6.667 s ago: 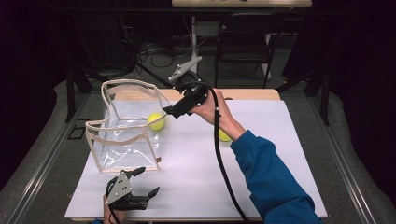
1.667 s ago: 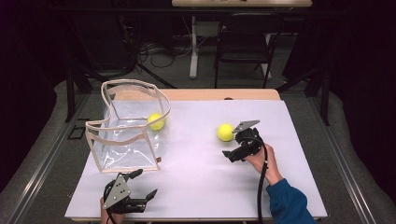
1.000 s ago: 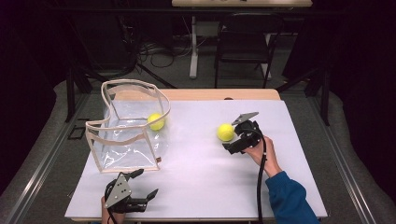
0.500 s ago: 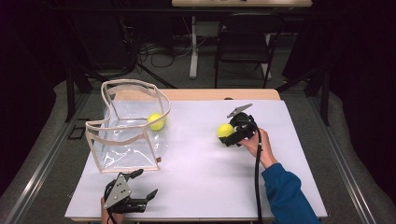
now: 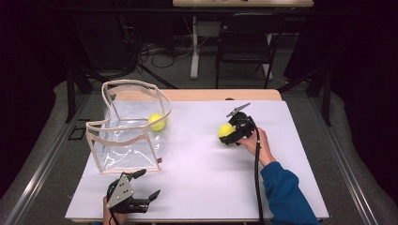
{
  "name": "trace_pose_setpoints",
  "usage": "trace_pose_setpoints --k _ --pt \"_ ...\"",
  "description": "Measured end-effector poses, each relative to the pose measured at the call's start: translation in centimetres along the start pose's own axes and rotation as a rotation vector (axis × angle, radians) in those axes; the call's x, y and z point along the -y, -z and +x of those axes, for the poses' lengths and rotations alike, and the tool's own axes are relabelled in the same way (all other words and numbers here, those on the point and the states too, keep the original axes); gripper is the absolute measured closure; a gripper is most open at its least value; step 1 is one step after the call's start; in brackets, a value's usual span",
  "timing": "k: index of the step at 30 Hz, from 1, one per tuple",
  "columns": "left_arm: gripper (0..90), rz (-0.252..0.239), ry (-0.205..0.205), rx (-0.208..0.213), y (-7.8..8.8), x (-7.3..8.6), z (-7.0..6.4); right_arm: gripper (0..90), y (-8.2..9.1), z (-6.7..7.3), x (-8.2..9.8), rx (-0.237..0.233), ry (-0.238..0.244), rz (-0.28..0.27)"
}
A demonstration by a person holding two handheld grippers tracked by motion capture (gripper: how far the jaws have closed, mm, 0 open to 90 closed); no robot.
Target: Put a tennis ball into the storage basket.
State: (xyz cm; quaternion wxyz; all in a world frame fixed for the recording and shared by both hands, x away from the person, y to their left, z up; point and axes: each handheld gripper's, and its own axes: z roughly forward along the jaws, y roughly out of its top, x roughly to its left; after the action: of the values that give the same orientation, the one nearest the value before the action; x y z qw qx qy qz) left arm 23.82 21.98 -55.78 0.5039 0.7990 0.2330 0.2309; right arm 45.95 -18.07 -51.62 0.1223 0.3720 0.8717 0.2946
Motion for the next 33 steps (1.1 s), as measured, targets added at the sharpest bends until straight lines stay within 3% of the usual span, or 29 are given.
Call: trace_pose_setpoints --k 15,33 --pt "15.9 0.000 0.001 0.000 0.1 0.1 0.0 0.1 -1.9 -0.1 -0.3 -0.010 -0.026 0.030" --pt "15.9 0.002 0.003 -0.004 0.2 0.2 0.0 22.6 -2.2 -0.5 -0.1 0.015 -0.050 0.063"
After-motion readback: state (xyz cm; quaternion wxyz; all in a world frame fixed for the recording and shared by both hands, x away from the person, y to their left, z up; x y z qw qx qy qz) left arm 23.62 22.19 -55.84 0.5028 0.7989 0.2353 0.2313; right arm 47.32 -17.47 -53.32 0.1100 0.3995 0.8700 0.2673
